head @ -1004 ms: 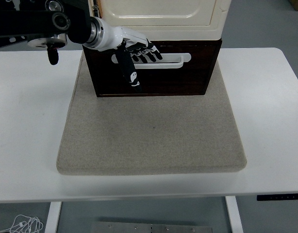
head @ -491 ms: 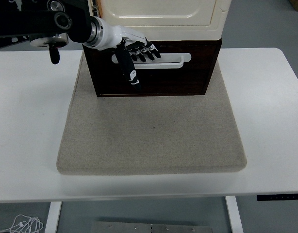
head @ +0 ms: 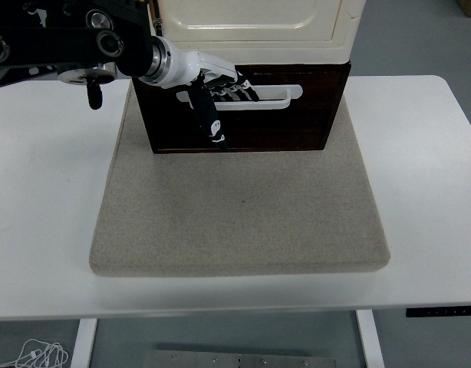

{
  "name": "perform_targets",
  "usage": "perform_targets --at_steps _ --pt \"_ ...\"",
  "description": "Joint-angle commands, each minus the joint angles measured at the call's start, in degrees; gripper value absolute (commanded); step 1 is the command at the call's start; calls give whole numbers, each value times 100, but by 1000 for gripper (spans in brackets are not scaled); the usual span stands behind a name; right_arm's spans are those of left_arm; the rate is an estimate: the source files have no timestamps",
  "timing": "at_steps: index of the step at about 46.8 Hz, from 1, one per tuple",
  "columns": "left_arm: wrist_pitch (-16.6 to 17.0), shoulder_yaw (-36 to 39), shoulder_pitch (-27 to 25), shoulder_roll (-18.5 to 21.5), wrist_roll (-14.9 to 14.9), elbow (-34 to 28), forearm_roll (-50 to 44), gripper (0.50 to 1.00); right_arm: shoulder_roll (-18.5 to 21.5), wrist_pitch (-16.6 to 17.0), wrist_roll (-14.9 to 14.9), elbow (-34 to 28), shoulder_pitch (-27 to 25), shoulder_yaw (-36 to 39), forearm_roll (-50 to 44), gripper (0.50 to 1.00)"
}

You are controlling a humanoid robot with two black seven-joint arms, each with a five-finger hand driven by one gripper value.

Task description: Open the drawer under the combination cabinet

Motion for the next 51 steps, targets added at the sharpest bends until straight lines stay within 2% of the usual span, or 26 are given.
perform_targets --at_steps 1,27,51 --pt "-68 -1 -16 0 -4 3 -10 1000 0 -1 0 -5 0 0 -1 928" --pt "-665 -247 -34 9 -13 -14 -10 1000 0 -1 0 4 0 0 -1 928" --pt "-1448 -484 -51 97 -13 -14 -18 1000 0 7 0 -5 0 0 -1 926"
